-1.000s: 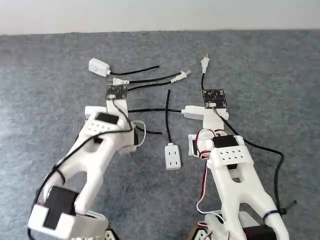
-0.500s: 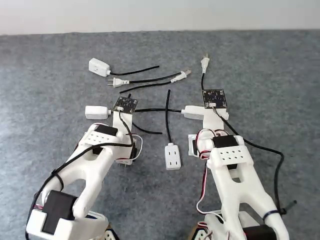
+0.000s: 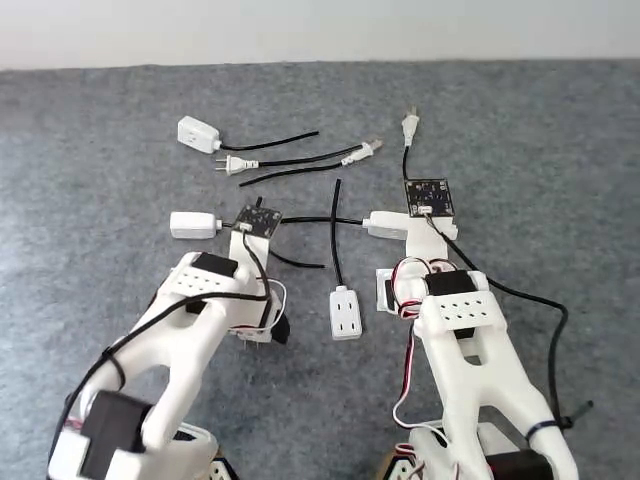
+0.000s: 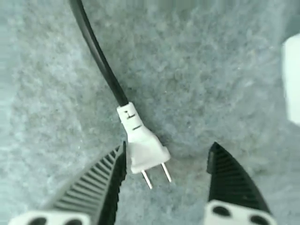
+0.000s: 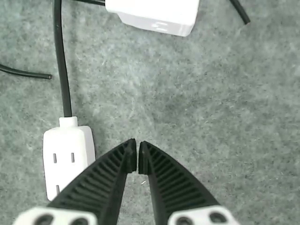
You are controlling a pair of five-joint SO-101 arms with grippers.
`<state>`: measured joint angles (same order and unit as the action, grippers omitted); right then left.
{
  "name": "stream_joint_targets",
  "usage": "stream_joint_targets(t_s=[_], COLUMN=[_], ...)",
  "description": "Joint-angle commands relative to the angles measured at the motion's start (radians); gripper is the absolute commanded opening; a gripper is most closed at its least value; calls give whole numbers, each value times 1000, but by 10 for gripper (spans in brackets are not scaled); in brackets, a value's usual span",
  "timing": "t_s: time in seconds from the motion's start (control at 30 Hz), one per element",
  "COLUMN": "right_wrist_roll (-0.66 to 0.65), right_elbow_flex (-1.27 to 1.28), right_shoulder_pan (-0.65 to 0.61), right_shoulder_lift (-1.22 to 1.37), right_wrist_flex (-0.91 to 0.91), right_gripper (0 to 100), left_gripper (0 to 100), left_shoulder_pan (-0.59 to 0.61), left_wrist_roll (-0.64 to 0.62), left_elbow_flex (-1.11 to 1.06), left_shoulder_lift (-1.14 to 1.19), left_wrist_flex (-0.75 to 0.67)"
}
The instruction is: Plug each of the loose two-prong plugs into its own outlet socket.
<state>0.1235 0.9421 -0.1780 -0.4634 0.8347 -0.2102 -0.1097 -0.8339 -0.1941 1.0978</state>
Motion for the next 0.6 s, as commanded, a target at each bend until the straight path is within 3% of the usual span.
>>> stream_joint_targets(t_s=[0.0,0.27,0.57], right_wrist_roll=[-17,-6,51], right_elbow_flex=[-5,-11,-256], right_shoulder_pan=[15,-16,-257], right_shoulder_lift=[-28,-35,2], right_wrist_flex=[-19,-13,214], right_gripper=[10,10,10], left_gripper=[264,267,267], left_shoulder_pan=[34,166,414], left_wrist_roll=[6,12,8], left_elbow_flex=[7,-110,-105], left_shoulder_lift=[-189,-591,-548], left_wrist_flex=[77,123,94])
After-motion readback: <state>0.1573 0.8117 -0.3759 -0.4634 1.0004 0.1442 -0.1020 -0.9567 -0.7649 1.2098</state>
